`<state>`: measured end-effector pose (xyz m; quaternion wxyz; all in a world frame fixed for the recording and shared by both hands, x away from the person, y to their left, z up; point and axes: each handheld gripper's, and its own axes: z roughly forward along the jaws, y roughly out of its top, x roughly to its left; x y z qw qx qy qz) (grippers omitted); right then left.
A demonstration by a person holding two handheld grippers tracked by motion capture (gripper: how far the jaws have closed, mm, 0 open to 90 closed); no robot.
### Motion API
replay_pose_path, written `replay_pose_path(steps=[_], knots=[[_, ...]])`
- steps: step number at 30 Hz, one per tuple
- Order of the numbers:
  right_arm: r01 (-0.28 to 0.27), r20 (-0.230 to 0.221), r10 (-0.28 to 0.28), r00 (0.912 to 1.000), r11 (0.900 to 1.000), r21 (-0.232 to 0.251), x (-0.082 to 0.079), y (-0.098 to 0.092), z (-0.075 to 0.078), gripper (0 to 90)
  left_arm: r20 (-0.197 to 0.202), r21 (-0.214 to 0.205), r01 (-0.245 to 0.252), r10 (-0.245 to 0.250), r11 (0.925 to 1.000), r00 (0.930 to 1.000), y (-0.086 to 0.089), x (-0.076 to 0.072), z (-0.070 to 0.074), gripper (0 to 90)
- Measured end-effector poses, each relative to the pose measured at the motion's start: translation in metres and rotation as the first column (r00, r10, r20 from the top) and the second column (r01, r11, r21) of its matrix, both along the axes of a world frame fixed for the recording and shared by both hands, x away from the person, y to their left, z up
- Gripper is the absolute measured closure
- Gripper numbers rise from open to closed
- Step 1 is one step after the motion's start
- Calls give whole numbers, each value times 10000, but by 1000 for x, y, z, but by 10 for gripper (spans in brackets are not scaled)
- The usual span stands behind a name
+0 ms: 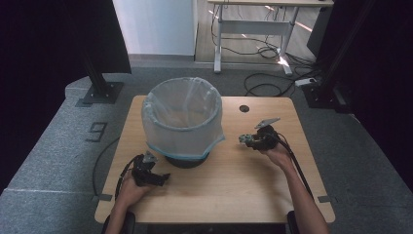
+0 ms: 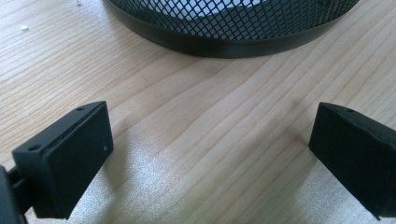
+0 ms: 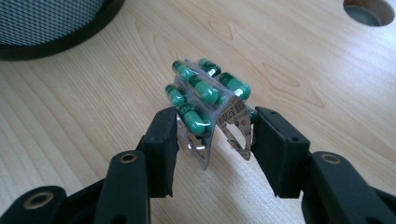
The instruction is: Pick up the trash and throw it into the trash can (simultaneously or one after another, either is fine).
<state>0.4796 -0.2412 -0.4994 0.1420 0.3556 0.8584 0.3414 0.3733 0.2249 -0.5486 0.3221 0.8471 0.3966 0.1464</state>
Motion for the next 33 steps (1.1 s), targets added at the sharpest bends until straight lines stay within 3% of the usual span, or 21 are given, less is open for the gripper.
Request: replay_pose_path(steps=[33], knots=[[-296, 595, 261, 9979, 9978, 595, -13, -2, 75, 548, 21, -10, -10, 10, 10000, 10000, 0, 0, 0, 0]])
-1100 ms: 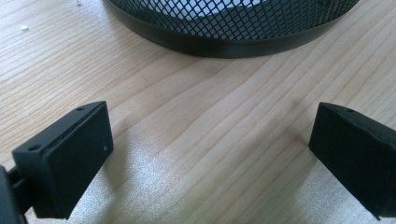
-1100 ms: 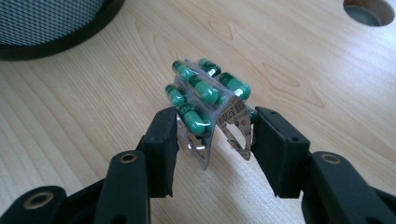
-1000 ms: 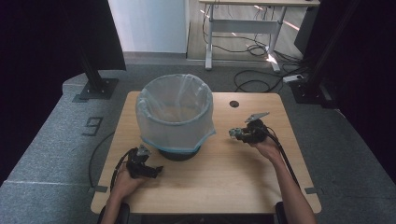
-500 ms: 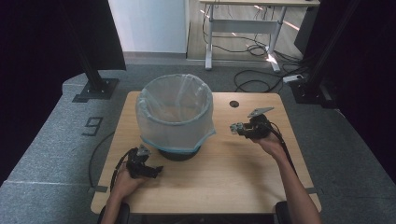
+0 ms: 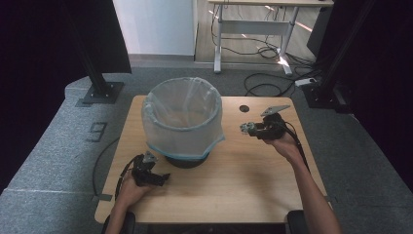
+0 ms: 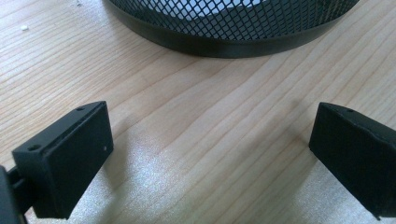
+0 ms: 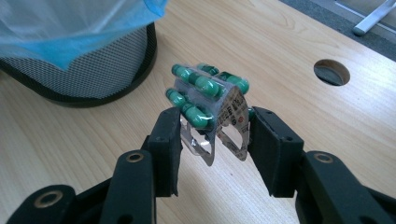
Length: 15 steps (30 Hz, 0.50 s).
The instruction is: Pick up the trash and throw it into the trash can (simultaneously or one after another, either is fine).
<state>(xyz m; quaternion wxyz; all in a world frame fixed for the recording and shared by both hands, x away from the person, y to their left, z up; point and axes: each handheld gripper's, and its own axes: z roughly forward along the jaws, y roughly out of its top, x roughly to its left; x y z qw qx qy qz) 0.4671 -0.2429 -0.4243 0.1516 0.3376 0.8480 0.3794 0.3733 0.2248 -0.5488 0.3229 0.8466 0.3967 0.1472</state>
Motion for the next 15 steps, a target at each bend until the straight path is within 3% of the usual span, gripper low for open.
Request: replay_pose_path(steps=[15], knots=[[-136, 197, 136, 9997, 9999, 40, -5, 10, 40, 548, -8, 42, 26, -26, 10000, 10000, 0, 0, 0, 0]])
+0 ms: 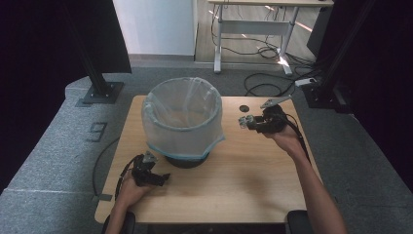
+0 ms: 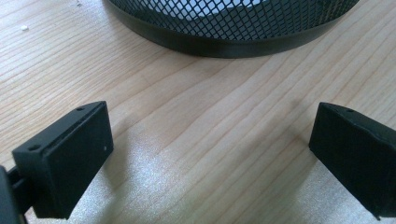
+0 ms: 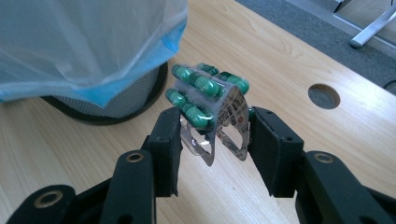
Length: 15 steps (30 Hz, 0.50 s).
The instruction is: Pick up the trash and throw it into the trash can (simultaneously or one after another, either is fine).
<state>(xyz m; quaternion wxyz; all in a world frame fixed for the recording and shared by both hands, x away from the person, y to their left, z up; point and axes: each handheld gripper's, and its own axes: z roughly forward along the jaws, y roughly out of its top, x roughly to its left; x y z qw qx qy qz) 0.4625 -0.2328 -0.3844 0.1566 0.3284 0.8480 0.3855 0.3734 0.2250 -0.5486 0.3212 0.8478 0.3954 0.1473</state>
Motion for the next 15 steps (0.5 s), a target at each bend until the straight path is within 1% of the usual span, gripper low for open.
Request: replay_pose_path(steps=[2, 4, 7, 15], knots=[[7, 17, -7, 10000, 10000, -66, -1, 2, 6, 547, 8, -30, -24, 24, 10000, 10000, 0, 0, 0, 0], [-45, -21, 45, 10000, 10000, 6, -2, 4, 11, 547, 8, -42, -27, 27, 10000, 10000, 0, 0, 0, 0], [-85, 41, 86, 10000, 9999, -74, -3, 7, 17, 547, 1, -45, -25, 25, 10000, 10000, 0, 0, 0, 0], [-211, 179, 212, 9996, 9998, -32, -5, 10, 37, 547, 6, -47, -22, 22, 10000, 10000, 0, 0, 0, 0]])
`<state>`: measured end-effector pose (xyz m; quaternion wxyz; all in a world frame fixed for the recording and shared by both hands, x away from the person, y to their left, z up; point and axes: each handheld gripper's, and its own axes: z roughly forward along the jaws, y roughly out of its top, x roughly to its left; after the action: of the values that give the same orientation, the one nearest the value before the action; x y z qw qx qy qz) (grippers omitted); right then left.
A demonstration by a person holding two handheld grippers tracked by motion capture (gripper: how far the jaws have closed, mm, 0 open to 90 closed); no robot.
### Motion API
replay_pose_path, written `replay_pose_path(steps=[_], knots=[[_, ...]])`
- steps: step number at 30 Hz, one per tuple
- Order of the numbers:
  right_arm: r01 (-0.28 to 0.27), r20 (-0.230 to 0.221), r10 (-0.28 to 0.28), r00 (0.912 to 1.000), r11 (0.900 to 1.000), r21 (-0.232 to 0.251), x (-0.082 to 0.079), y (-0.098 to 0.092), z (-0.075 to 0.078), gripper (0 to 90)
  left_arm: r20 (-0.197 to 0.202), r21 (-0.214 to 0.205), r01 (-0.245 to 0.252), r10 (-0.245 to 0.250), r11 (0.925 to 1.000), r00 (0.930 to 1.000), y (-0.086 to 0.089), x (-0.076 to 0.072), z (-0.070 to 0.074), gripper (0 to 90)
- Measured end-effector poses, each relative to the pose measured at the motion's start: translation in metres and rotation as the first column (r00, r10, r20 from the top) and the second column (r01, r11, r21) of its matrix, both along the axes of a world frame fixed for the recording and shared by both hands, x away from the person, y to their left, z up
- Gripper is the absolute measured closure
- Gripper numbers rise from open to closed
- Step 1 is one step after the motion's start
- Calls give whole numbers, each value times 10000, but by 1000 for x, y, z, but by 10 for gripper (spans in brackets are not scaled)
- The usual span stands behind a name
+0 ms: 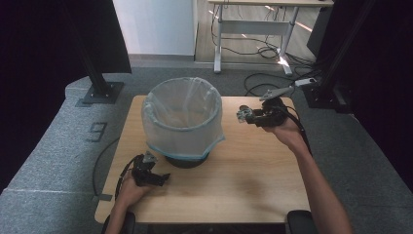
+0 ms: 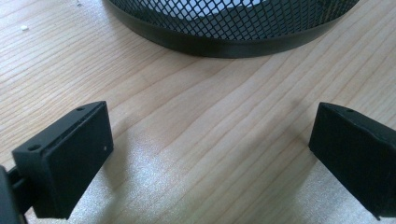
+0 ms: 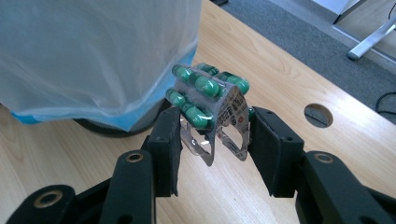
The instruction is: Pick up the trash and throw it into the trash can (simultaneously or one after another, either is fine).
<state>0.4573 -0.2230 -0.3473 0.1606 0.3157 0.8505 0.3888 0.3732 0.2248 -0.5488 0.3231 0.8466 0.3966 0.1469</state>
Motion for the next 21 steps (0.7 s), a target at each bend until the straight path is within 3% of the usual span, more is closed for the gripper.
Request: replay_pose_path(steps=[21], knots=[[-346, 215, 343, 9992, 9993, 150, -4, 18, 47, 542, 0, 1, 2, -2, 10000, 10000, 0, 0, 0, 0]])
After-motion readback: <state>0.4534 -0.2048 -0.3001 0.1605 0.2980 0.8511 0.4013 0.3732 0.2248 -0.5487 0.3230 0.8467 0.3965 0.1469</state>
